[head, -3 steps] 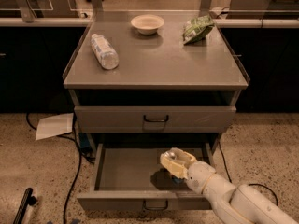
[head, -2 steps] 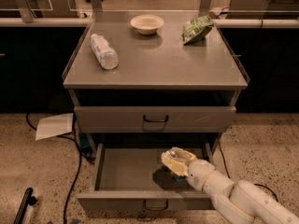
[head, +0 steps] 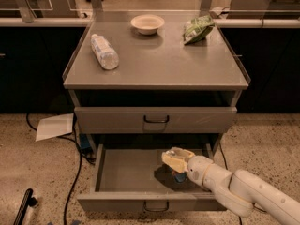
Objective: Place redbull can into middle drawer
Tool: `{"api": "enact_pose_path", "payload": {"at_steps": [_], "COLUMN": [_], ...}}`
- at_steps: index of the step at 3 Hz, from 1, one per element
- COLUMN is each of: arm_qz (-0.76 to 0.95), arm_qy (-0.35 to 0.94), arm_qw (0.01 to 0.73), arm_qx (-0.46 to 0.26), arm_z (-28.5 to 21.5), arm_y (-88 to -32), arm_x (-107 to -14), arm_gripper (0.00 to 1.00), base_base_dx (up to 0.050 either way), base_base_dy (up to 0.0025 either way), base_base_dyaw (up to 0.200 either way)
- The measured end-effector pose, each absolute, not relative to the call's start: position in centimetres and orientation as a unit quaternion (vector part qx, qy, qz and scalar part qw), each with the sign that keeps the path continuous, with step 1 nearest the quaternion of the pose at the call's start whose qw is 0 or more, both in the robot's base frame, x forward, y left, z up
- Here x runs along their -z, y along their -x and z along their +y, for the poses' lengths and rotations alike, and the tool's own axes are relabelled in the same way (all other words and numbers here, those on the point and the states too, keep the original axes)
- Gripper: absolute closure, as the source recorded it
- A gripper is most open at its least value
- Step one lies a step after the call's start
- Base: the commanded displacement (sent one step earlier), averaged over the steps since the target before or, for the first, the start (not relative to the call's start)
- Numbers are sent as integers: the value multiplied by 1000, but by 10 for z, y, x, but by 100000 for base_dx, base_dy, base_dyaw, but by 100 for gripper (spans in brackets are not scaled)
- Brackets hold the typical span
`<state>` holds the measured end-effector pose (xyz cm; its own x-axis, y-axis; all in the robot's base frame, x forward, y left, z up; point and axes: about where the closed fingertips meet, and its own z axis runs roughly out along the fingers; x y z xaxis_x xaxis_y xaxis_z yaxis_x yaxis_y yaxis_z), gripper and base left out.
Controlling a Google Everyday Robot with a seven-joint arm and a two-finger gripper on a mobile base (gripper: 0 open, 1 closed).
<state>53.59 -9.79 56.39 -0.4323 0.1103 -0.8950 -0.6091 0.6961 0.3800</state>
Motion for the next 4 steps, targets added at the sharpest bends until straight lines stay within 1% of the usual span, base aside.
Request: {"api": "enact_pose_path", "payload": {"at_steps": [2,4], "arm_qz": [801,819], "arm_qy": [157,161], "arm_qw": [456,420], "arm_qx": [-354,-357], "arm_z": [-97,-93], "arm_y": [-534,-534], "arm_x": [-530,-500], "arm_gripper": [100,100], "base_base_dx": [0,0], "base_base_dy": [0,0], "base_base_dyaw": [0,0]}}
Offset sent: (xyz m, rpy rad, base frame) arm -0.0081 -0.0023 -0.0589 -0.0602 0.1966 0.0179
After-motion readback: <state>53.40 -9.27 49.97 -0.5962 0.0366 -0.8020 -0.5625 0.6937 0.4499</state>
